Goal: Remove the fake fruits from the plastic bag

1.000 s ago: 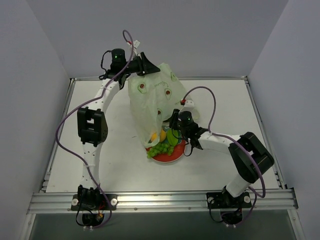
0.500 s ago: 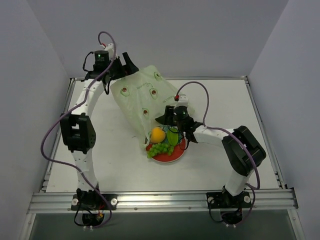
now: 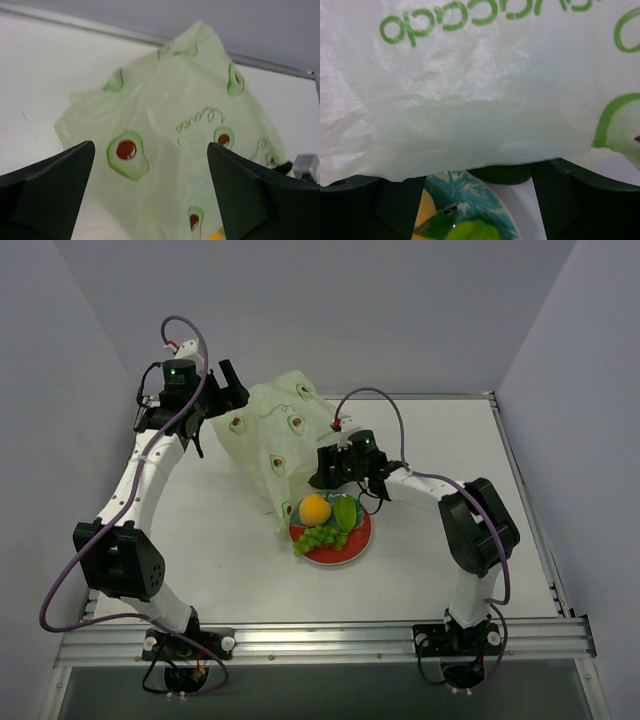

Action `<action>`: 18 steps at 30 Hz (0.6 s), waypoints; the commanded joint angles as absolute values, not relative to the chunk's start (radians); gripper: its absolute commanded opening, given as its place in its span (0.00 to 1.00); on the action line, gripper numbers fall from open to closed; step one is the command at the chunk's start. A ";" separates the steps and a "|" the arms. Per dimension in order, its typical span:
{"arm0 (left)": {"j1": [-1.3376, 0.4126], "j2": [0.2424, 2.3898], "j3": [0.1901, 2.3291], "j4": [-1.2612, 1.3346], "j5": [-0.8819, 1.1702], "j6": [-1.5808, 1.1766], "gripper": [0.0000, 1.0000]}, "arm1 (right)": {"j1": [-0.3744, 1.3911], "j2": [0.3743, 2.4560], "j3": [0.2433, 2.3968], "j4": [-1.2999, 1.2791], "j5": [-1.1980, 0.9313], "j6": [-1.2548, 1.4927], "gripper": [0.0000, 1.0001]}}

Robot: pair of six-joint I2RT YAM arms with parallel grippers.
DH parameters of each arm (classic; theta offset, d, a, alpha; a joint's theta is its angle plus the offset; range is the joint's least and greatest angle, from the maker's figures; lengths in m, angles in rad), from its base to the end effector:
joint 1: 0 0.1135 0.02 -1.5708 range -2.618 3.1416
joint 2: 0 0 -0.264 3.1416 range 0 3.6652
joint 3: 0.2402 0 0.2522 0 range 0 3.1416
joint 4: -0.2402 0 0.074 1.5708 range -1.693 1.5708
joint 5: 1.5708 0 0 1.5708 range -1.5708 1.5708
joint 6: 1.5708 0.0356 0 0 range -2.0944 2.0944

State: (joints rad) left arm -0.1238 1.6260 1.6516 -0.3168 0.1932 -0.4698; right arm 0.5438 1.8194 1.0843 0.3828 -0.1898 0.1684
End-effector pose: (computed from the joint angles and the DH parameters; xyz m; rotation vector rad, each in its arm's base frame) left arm 0.3785 -0.0540 0.4121 -0.1914 1.8888 -0.5876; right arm 0.3467 0.2174 0.2120 -0.4958 1.9095 0.6545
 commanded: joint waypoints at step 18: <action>-0.604 0.965 0.852 -0.380 0.229 -0.620 0.94 | 0.526 1.956 1.221 0.265 -0.313 0.097 0.77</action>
